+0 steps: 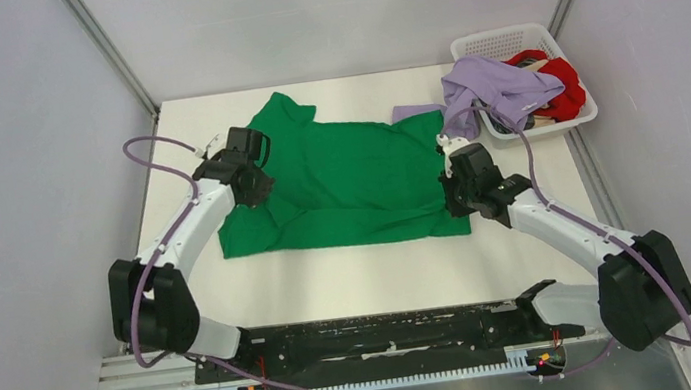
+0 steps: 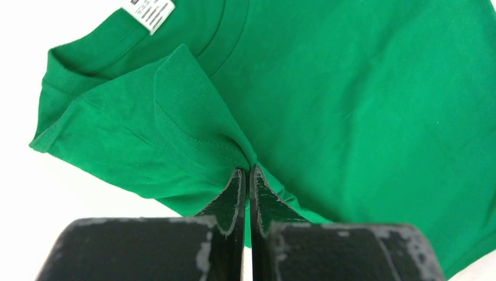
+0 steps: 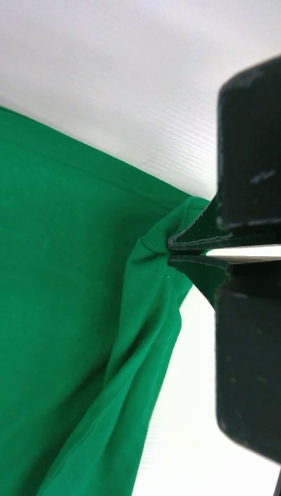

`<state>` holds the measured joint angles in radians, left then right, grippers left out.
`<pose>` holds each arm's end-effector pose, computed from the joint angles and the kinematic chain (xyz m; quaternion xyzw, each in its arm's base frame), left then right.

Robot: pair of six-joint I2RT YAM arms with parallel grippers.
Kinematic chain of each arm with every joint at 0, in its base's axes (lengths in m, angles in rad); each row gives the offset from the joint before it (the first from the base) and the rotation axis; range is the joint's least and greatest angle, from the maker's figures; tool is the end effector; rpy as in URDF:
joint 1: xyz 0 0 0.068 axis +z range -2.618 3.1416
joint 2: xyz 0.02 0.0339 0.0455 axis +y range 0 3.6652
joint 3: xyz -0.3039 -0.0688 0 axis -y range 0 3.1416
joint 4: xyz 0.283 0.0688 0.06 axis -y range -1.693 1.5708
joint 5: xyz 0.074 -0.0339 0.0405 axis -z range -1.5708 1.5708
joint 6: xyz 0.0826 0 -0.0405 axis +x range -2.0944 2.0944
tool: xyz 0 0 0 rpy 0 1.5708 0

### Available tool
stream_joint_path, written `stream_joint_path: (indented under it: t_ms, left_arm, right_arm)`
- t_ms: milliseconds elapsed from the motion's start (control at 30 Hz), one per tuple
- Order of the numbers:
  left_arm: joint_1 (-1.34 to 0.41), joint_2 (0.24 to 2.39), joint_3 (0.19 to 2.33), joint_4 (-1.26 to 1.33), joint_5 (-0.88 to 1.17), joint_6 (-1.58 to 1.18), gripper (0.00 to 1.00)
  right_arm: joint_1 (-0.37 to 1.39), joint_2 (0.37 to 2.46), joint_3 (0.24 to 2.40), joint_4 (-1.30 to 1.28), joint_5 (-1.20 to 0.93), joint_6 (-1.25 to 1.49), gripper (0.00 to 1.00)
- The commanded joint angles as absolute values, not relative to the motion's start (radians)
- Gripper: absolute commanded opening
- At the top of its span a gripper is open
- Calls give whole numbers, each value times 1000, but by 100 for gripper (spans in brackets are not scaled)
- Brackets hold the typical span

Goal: Fold and stack the t-shirts
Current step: Fold the flattened tshirt in 1/3 of the way

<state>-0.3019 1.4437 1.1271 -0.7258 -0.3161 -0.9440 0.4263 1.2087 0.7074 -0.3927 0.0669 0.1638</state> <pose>0.3380 -0.0784 0.2522 -0.3398 0.8916 -0.0271 0.2981 0.2639 0.1138 0.1924 -0.1124 0.9361 0.0663 0.3266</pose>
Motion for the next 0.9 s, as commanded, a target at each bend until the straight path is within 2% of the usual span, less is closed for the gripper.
stream_joint_path:
  t_ms: [0,167,267,333,400,433,467,500,533,567,600,867]
  left_arm:
    - [-294,1512,1227,-675,-366,-869,2]
    - [-281,1583,1270,-635,-385,-860,2]
    - [-268,1647,1306,-603,-396,-864,13]
    - [-254,1698,1344,-576,-394,-865,19]
    - [-238,1752,1395,-543,-410,-872,34]
    - [-231,1770,1415,-526,-424,-878,47]
    - [-226,1786,1428,-501,-422,-882,90]
    - [-222,1795,1438,-495,-389,-879,99]
    - [-221,1799,1444,-485,-338,-865,100]
    - [-222,1793,1437,-473,-300,-859,100]
    - [-222,1782,1415,-459,-256,-853,100]
    - [-233,1528,1053,-323,-19,-866,100]
  right_arm:
    - [390,1238,771,-326,69,148,0]
    - [361,1293,794,-294,82,150,2]
    - [344,1345,821,-268,136,149,11]
    - [327,1393,861,-256,197,159,24]
    - [316,1431,904,-243,273,169,31]
    - [311,1445,919,-229,301,161,40]
    - [310,1454,919,-196,314,143,52]
    - [310,1465,924,-191,318,142,73]
    - [309,1470,930,-200,304,144,81]
    - [309,1465,922,-200,274,144,95]
    - [308,1451,899,-186,235,144,98]
    - [310,1180,617,26,-167,125,98]
